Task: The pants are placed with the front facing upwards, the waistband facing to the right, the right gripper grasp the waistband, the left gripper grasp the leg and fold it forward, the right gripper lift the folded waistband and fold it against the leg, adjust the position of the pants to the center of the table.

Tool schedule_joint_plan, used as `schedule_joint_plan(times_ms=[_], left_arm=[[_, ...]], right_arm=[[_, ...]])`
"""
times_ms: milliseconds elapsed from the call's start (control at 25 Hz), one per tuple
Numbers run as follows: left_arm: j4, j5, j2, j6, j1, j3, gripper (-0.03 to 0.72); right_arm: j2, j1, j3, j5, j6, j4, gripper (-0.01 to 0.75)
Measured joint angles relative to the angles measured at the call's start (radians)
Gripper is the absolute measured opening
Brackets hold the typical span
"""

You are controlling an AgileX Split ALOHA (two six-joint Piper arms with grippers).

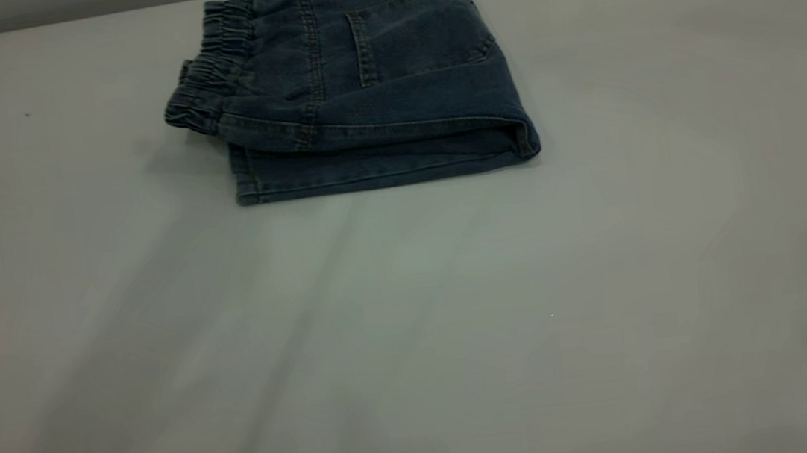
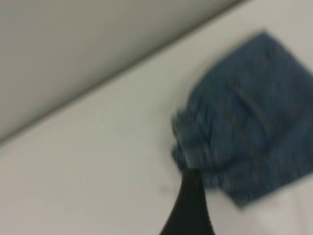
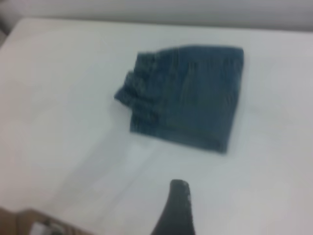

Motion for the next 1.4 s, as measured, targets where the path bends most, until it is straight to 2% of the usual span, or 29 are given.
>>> schedule_joint_plan(times_ms=[80,240,480,720,880,1160,1280,1400], left_arm=[[0.0,0.0,-0.117,-0.007,0.0,0.135,0.568],[0.0,0.0,-0.338,-0.041,0.0,0.398,0.568],[-0.001,0.0,-0.632,-0.054,0.0,0.703,0.568],[-0.035,0.0,-0.896,-0.083,0.0,0.962,0.568],[-0.042,0.0,-1.048,-0.12,0.0,1.096,0.568],[-0.042,0.0,-1.197,-0.143,0.0,1.269,0.568],[-0.042,0.0,-1.233,-0.151,0.0,1.339,0.568],[-0.043,-0.002,-1.247,-0.153,0.0,1.395,0.568]], right_arm=[[-0.137,0.0,0.125,-0.014,0.0,-0.014,0.578],[-0.389,0.0,0.286,-0.048,0.02,-0.071,0.578],[-0.532,0.0,0.342,0.014,0.116,-0.221,0.578],[-0.542,0.0,0.436,0.014,0.115,-0.248,0.578],[-0.576,0.012,0.554,0.013,0.093,-0.271,0.578],[-0.668,0.12,0.709,-0.036,0.087,-0.379,0.578],[-0.693,0.126,0.755,-0.1,0.087,-0.39,0.578],[-0.697,0.126,0.788,-0.117,0.09,-0.393,0.578]])
